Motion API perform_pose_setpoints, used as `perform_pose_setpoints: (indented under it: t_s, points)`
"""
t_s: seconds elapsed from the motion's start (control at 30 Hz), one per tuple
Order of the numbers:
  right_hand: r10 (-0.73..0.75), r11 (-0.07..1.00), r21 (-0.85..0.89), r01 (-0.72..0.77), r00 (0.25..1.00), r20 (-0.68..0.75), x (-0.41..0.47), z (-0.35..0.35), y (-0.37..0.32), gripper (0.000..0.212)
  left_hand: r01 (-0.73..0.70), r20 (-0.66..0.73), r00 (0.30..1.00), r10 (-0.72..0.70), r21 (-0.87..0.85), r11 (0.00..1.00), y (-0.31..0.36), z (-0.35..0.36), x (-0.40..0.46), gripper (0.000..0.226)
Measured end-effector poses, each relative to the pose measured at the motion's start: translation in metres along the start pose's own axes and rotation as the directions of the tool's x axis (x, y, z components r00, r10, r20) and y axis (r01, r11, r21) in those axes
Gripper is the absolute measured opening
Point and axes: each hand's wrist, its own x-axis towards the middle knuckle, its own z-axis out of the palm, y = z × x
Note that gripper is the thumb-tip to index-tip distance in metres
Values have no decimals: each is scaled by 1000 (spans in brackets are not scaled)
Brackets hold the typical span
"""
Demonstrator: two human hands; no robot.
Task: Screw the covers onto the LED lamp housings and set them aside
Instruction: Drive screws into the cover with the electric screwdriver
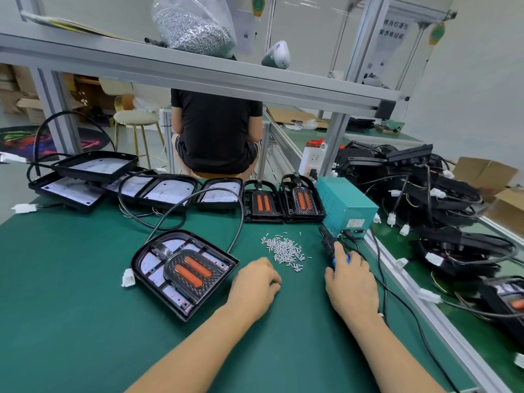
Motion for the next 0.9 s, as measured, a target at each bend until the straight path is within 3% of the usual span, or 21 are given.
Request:
perform_pose_setpoints:
  t_s: [0.27,0.5,0.6,0.73,0.9]
  points:
    - [9,1000,-2,-9,1000,10,0,1,1,58,-66,-25,997,70,117,991,6,-1,-2,21]
    - [94,918,358,-171,970,222,19,-12,16,57,-86,4,996,87,225,971,12,2,-1,21]
    - [123,894,373,-249,935,332,26,-18,22,66,-56,6,998,56,134,989,9,4,1,21]
    - [134,910,309,-276,901,412,33,-21,21,44,6,42,999,-5,-18,1000,2,4,4,25]
    - [150,906,299,-300,888,434,40,-21,22,29,38,26,999,-37,-52,998,3,6,3,20]
